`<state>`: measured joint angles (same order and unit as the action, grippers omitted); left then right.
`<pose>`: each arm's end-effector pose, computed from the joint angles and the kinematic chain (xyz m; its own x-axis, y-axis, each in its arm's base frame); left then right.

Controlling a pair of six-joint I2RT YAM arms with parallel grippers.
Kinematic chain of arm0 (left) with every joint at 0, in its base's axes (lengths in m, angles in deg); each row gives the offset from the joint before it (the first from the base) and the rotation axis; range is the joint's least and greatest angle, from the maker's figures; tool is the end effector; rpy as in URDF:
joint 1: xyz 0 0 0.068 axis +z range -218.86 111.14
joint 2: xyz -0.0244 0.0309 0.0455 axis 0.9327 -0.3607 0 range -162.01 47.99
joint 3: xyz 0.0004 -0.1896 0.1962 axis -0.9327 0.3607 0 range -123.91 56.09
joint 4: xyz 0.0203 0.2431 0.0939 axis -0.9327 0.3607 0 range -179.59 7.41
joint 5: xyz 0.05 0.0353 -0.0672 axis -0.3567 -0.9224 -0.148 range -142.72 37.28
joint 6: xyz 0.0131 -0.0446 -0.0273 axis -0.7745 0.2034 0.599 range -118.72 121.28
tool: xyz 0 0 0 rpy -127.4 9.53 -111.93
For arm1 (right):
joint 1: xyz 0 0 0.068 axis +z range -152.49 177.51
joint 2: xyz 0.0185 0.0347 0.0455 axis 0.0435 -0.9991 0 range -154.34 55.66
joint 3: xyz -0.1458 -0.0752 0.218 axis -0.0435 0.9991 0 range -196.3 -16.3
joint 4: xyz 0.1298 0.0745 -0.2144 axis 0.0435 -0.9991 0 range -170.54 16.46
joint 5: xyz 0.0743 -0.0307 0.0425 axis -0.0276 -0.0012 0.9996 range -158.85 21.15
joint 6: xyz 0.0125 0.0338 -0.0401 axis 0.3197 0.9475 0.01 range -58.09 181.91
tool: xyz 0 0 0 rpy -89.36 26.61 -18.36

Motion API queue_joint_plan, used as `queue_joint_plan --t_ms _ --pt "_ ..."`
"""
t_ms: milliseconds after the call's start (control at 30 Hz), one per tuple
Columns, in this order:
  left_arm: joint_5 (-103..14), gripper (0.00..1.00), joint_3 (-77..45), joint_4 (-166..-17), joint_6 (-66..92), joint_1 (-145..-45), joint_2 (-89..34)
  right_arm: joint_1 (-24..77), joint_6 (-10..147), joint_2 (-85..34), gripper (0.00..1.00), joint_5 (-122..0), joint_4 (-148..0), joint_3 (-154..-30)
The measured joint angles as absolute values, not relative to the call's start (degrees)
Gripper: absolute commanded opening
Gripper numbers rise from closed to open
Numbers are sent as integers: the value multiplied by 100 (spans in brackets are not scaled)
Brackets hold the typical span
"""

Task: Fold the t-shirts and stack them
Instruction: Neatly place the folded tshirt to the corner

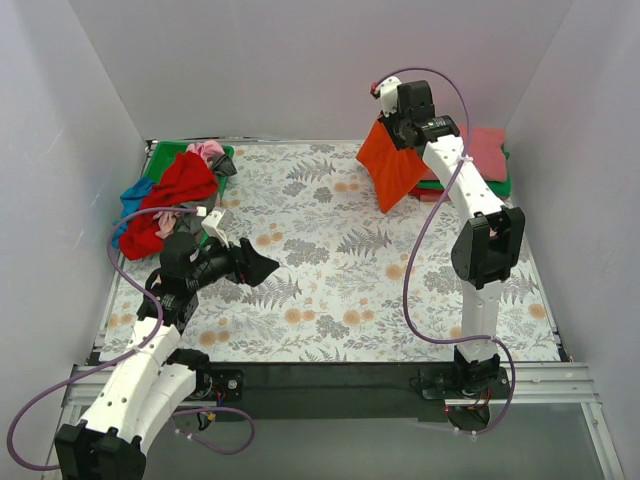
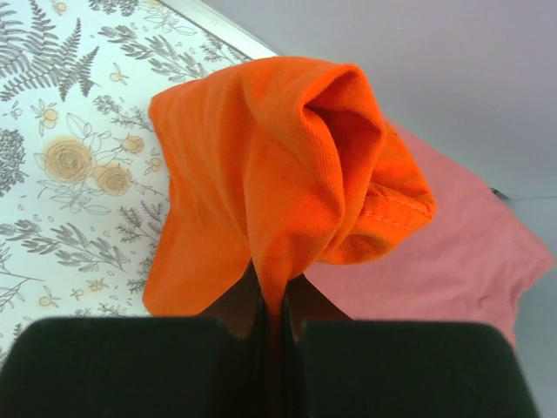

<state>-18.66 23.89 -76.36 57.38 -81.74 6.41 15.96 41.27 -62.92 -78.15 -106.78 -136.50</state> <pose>0.1608 -0.0572 0.2682 -0.7807 -0.5268 -0.3362 0.0731 0.4573 -0.8863 0.4595 0.1472 0.3550 -0.4012 -0.5006 -0.7671 -0.3455 0.8583 -0.3795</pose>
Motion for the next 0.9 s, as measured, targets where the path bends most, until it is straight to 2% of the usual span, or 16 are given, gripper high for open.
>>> queue_joint_plan --t_ms 900 --pt "-1866 82 2417 -7675 5716 -8174 483 737 4057 -6290 1 -7872 -10439 -14373"
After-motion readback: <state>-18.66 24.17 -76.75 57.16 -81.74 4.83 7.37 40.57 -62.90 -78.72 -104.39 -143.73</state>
